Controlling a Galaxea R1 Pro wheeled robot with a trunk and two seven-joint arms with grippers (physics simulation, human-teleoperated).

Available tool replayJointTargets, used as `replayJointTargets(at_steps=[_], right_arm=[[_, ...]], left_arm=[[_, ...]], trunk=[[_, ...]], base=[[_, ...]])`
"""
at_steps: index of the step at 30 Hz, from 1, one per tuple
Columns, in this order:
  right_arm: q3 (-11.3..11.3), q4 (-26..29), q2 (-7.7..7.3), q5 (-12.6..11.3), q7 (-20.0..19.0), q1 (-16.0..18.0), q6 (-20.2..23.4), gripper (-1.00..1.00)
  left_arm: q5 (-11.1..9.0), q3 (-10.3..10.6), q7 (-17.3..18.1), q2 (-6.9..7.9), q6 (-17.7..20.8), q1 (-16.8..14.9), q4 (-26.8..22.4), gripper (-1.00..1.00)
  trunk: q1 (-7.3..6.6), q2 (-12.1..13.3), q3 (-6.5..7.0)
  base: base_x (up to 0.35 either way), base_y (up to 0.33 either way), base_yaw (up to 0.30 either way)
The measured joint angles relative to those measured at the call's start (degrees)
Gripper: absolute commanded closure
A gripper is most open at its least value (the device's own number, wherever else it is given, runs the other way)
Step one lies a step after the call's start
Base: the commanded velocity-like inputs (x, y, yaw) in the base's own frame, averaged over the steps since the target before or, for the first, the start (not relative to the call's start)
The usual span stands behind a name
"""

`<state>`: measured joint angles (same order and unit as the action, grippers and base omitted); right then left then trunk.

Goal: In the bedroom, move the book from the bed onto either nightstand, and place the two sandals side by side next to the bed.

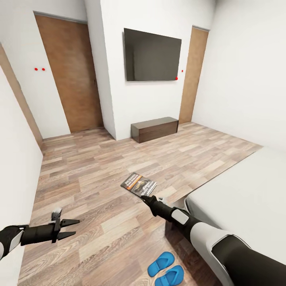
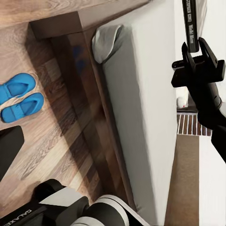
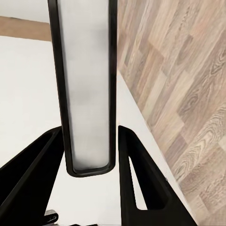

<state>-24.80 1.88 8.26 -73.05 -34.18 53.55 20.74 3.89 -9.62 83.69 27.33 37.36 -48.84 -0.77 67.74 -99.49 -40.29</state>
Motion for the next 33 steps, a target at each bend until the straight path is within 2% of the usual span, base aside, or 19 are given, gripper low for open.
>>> replayJointTargets(at_steps=[33], right_arm=[[0.08,0.00,0.00,0.00,0.02,0.00,0.00,1.00]], left_arm=[[0.00,0.00,-0.04,-0.09,0.00,0.00,0.00,-1.00]], trunk=[[0.00,0.00,0.00]], base=[[0.000,0.000,0.223]])
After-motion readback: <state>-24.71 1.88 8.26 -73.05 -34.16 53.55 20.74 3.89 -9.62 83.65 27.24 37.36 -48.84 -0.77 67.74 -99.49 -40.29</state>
